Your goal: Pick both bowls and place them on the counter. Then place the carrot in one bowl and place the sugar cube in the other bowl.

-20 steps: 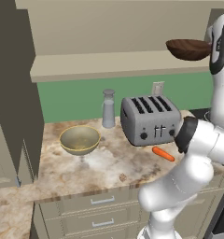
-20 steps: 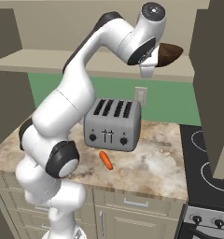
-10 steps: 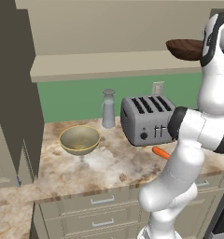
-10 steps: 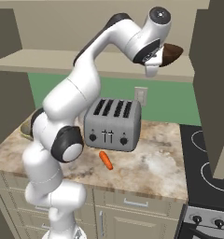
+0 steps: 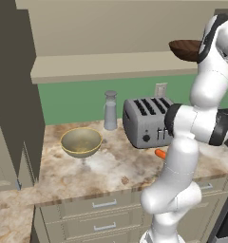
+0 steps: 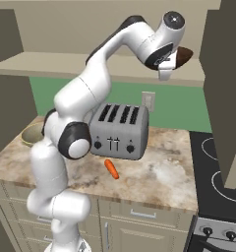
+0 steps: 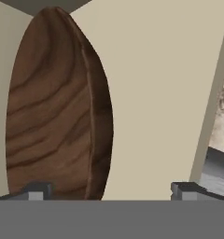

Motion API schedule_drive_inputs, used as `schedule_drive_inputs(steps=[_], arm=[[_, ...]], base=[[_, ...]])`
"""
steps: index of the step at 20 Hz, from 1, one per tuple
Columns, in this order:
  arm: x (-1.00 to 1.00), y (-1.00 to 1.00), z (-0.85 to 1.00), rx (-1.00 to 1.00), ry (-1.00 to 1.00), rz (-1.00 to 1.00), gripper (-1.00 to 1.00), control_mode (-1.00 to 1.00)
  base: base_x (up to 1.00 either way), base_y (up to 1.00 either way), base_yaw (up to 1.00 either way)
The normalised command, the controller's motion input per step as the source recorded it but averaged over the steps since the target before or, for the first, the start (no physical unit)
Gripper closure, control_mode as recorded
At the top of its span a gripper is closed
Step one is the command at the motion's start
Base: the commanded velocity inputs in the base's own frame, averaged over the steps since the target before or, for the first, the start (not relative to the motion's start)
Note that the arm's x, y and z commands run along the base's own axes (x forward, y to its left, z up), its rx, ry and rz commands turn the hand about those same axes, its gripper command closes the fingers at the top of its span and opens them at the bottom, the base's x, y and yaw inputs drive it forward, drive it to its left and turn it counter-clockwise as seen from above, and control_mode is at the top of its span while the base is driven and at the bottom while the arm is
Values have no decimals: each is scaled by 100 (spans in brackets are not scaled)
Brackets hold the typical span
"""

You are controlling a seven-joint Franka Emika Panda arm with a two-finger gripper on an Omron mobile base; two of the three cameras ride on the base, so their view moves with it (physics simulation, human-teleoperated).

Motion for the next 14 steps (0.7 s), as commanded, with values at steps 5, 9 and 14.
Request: schedule_drive_inputs(steps=[5,9,14], arm=[[33,-13,-2,0,0,0,-100,-100],[33,-11,0,0,0,0,-100,-100],[27,-9,0,0,0,0,100,-100]], base=[[0,0,0],[0,0,0],[0,0,0]])
